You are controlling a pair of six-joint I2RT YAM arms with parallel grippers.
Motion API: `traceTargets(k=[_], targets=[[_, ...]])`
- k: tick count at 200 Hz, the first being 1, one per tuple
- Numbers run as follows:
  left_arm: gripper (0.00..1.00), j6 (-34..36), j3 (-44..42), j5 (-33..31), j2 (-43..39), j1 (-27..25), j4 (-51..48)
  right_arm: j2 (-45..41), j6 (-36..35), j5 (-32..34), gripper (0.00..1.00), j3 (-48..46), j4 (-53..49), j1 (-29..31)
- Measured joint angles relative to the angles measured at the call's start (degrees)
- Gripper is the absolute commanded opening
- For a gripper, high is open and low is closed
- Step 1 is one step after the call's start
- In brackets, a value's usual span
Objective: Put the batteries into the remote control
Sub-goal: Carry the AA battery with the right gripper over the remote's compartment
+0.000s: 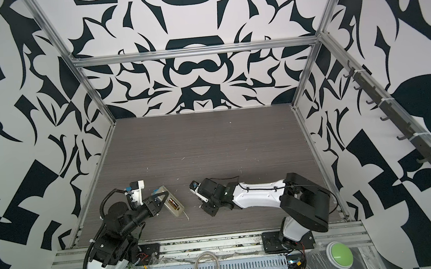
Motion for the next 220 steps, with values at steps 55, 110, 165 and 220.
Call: traceTargets(k=[55,110,165,220], targets=[[0.0,-0.4,-0.9,-0.2,0.8,0.0,3.0,-8.3,-0.3,0.6,0.0,0.0,-2.7,0.0],[0.0,-0.6,-1.0,0.4,1.1,0.0,4.3,-12.0,-0.4,0.6,0.0,2.8,-7.3,0.5],[0.0,-1.0,-1.6,1.8,1.1,0.0,5.7,-12.0,-1.4,0.4,0.0,7.3,-9.6,5.2],[0.0,-1.1,-1.6,2.8,1.6,0.0,6.4,-9.6,-1.9,-0.5,0.0,9.1,-8.6,6.7]])
